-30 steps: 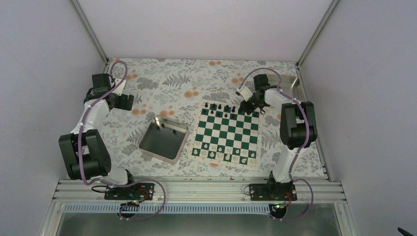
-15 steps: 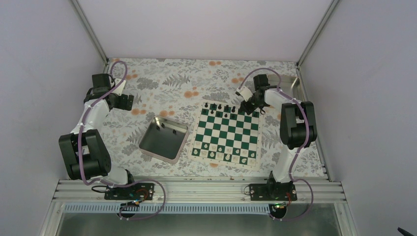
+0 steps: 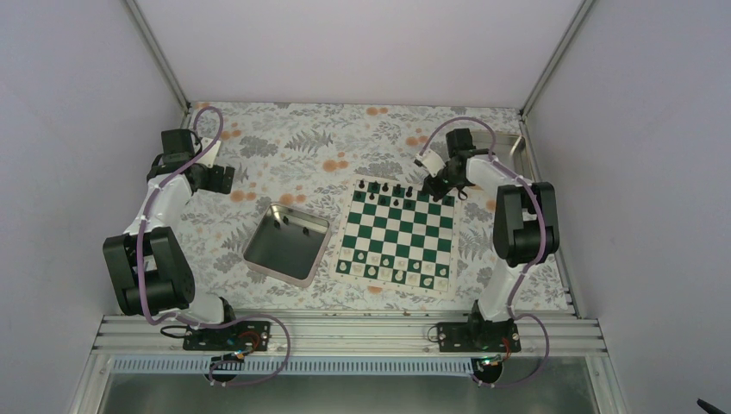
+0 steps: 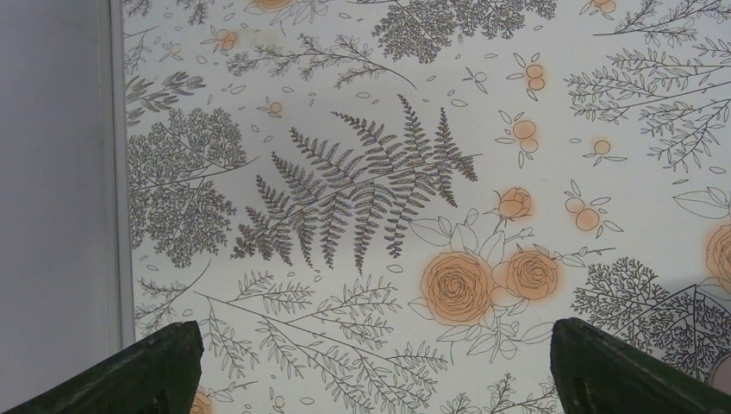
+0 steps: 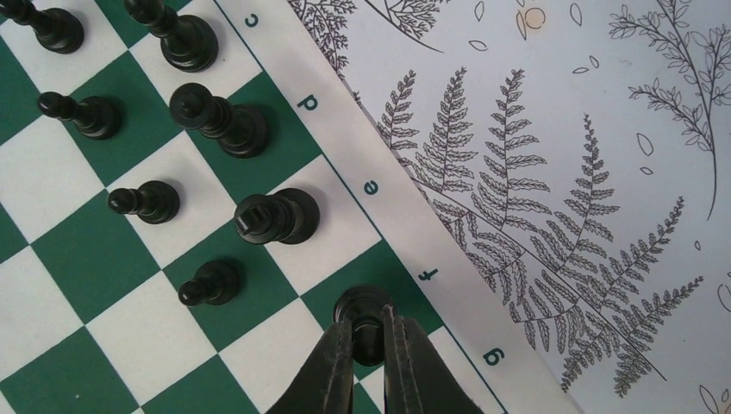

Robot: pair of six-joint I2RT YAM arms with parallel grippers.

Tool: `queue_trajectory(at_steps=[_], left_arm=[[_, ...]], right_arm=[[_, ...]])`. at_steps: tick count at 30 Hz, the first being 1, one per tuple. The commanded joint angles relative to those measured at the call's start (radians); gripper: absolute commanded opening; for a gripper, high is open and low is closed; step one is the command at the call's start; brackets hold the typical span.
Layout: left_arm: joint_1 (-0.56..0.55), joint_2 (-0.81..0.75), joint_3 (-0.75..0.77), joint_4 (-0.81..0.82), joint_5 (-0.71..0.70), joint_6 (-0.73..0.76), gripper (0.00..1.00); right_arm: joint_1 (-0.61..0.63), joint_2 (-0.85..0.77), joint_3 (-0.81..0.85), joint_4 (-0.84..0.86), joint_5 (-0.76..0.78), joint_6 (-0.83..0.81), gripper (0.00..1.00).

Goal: Set up the chess pieces on the board
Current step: Place the chess piece on the chessboard.

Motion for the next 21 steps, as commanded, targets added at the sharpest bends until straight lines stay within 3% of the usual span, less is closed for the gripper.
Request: queue_trajectory(at_steps=[1, 21], left_arm=[[0.009, -0.032, -0.010, 0.021, 0.010, -0.006, 1.00], [0.009, -0.028, -0.009, 0.019, 0.015, -0.004, 1.00]], right_arm=[[-0.012, -0.027, -0.002, -0.012, 0.003, -0.020, 0.06], [-0.010, 0.006, -0.016, 0.012, 0.008, -0.023, 0.12]])
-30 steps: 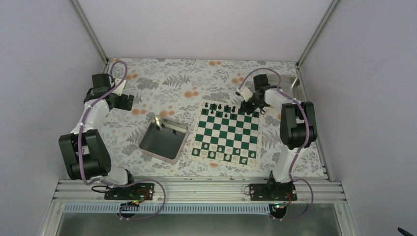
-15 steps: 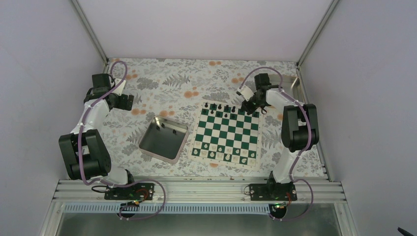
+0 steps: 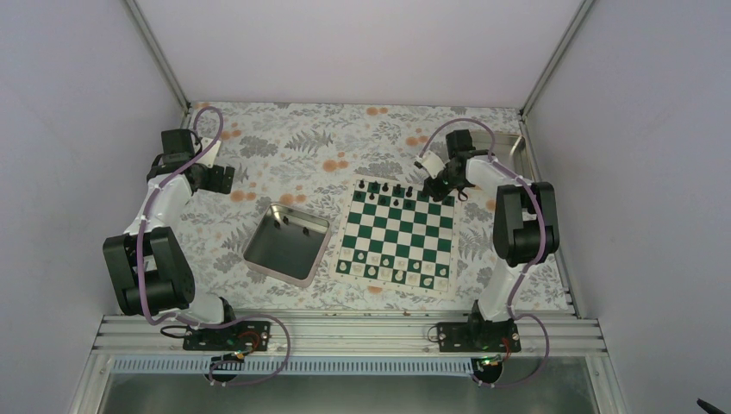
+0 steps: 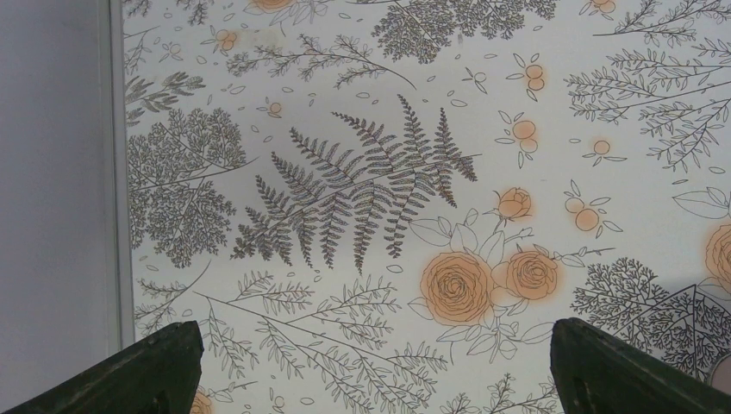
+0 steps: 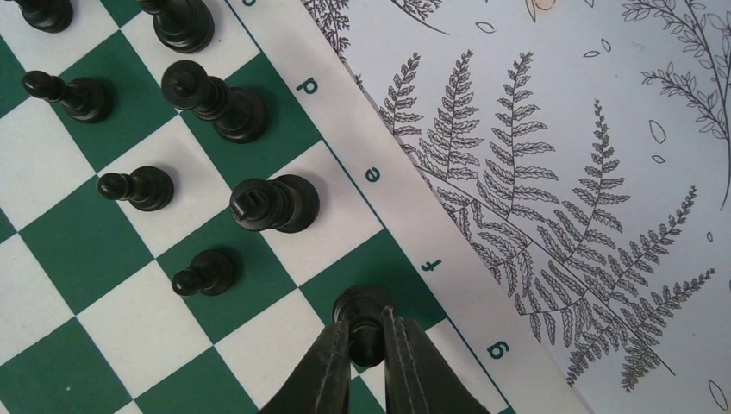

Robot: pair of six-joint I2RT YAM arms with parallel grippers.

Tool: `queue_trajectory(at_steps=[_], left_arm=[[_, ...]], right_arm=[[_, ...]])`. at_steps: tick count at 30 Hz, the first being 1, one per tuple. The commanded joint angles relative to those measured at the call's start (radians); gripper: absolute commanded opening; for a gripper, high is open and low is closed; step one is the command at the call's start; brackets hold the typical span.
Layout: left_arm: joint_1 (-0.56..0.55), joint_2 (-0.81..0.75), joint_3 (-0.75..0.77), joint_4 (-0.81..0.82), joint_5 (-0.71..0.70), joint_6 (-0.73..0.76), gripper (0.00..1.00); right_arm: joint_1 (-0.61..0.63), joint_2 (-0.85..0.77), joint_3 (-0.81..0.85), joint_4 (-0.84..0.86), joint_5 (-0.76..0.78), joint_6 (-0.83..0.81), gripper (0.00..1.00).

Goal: Set up the chess pieces on the board
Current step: Place the chess piece on the chessboard.

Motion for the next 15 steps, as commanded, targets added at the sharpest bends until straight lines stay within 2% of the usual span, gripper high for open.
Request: queue_trajectory(at_steps=[1, 8, 15], left_arm=[[0.009, -0.026, -0.009, 0.019, 0.015, -0.004, 1.00], [0.008, -0.028, -0.011, 0.019, 0.020, -0.002, 1.00], [0.009, -0.029, -0.013, 0.021, 0.019, 0.000, 1.00]], right_arm=[[-0.010, 0.013, -0.007, 0.016, -0.001, -0.009, 0.13], [-0.010, 0.015, -0.005, 0.018, -0.005, -0.008, 0.19], [-0.009, 0.015, 0.000, 0.013, -0.001, -0.009, 0.20]])
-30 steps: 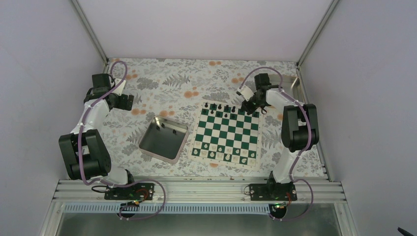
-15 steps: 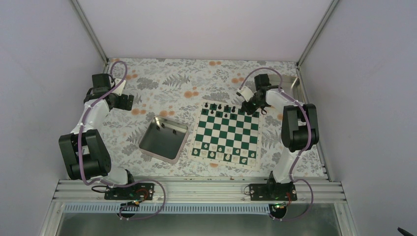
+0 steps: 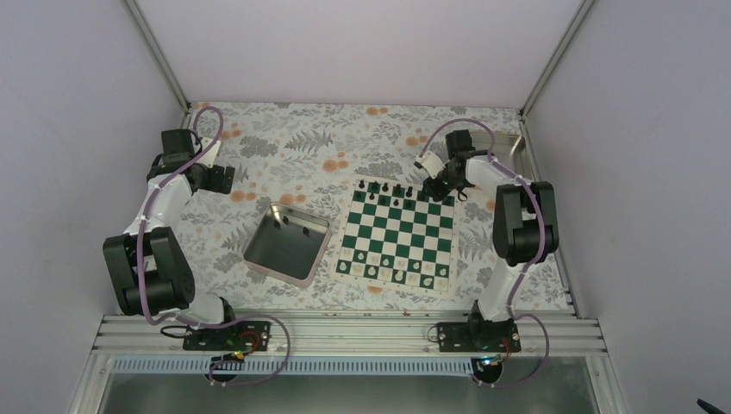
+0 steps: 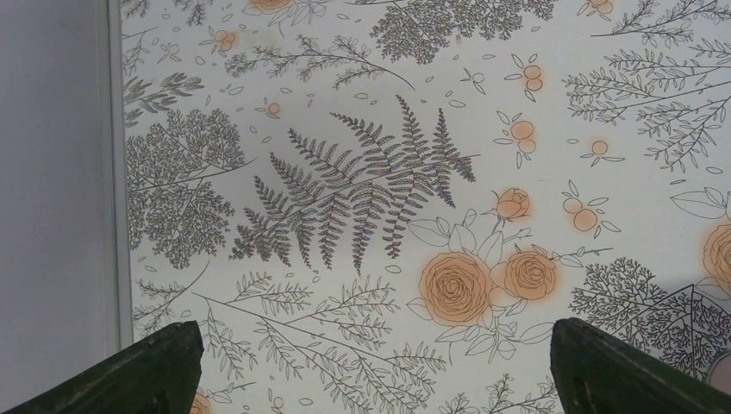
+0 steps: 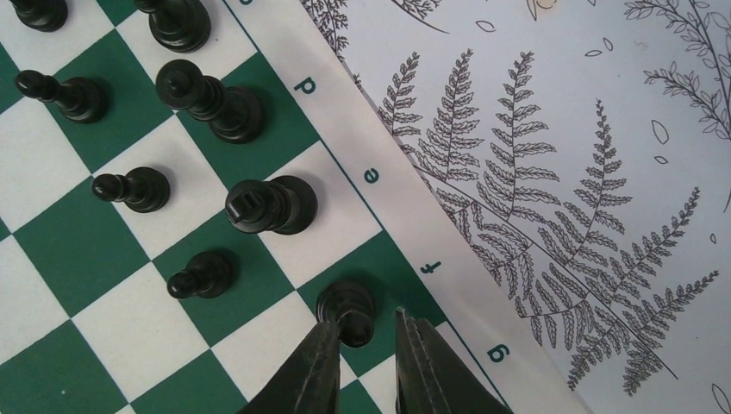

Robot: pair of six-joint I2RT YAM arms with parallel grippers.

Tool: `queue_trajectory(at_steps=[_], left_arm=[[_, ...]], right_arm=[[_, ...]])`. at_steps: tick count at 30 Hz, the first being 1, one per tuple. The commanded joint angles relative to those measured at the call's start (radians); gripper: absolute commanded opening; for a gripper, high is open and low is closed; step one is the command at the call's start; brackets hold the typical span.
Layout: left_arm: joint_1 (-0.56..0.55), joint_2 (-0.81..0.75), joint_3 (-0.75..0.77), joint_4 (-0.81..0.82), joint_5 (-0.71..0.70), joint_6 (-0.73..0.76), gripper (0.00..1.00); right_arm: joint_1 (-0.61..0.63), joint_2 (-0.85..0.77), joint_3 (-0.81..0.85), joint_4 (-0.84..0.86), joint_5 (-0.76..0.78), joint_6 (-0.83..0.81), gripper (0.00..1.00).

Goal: Set up the chess pieces on the board
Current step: Place the chess piece on the chessboard, then pick up the chess piece from the storage box.

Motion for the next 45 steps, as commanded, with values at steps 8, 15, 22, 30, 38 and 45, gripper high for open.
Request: queue_trajectory(at_steps=[8, 15, 22, 30, 38, 45], left_arm=[[0.009, -0.032, -0.013, 0.020, 0.020, 0.002, 1.00], [0.009, -0.040, -0.009, 0.014, 0.041, 0.006, 1.00], [0.009, -0.052, -0.014, 0.019, 0.044, 0.006, 1.00], [0.008, -0.059, -0.019, 0.013, 0.086, 0.012, 1.00], [0.007, -0.061, -0.016, 0.006, 0.122, 0.020, 1.00], [0.006, -0.061, -0.034, 0.013, 0.156, 0.025, 1.00]], right_arm=[[0.012, -0.061, 0.056, -0.061, -0.018, -0.006, 0.22], [0.108, -0.123, 0.173, -0.197, -0.042, 0.005, 0.29], [0.295, -0.055, 0.330, -0.232, -0.043, 0.046, 0.31], [0.583, 0.135, 0.541, -0.155, -0.085, 0.076, 0.29], [0.753, 0.309, 0.634, -0.043, -0.079, 0.067, 0.29], [0.800, 0.395, 0.625, 0.104, -0.101, 0.106, 0.32]])
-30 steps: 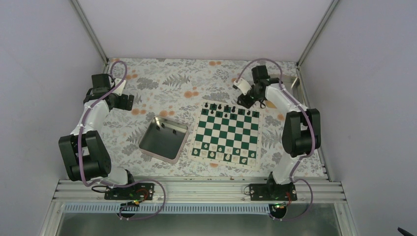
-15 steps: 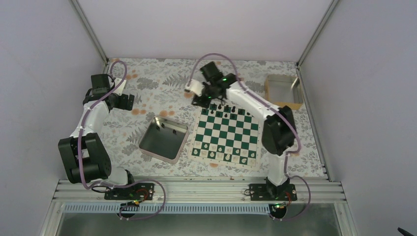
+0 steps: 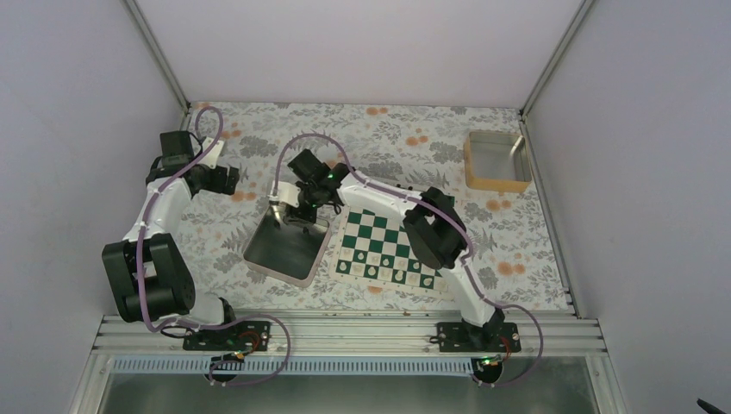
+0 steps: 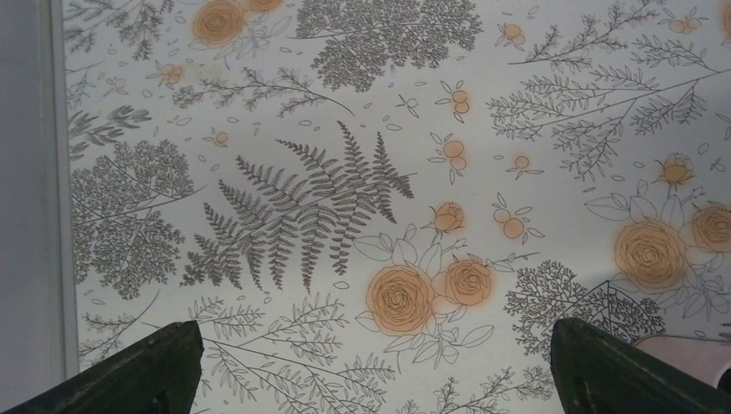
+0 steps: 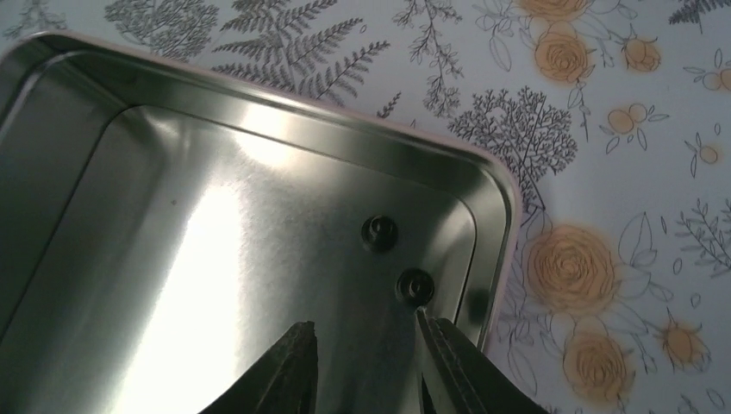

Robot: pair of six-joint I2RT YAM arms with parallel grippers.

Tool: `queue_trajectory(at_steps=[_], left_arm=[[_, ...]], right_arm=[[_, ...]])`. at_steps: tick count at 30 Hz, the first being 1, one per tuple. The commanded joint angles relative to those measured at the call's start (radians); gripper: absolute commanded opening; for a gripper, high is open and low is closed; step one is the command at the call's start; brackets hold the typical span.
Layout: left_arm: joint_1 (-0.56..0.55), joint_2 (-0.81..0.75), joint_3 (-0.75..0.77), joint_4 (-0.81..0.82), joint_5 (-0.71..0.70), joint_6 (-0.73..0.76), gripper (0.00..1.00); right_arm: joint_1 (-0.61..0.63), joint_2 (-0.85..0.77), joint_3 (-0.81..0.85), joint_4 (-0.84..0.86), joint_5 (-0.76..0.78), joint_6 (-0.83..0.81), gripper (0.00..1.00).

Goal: Set up the chess pieces on the board
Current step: Pick up the chess piece from the storage box.

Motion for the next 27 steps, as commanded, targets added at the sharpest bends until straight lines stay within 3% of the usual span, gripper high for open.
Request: queue_trajectory(at_steps=[1, 15, 27], left_arm=[[0.006, -0.023, -0.016, 0.014, 0.052, 0.018, 1.00], [0.004, -0.019, -0.024, 0.017, 0.082, 0.026, 1.00], [0.004, -0.022, -0.028, 0.017, 0.081, 0.026, 1.00]], right_arm=[[0.023, 0.036, 0.021, 0.127, -0.015, 0.033, 0.32], [0.054, 0.182, 0.169, 0.115, -0.023, 0.041, 0.31], [0.054, 0.177, 0.136, 0.095, 0.023, 0.020, 0.29]])
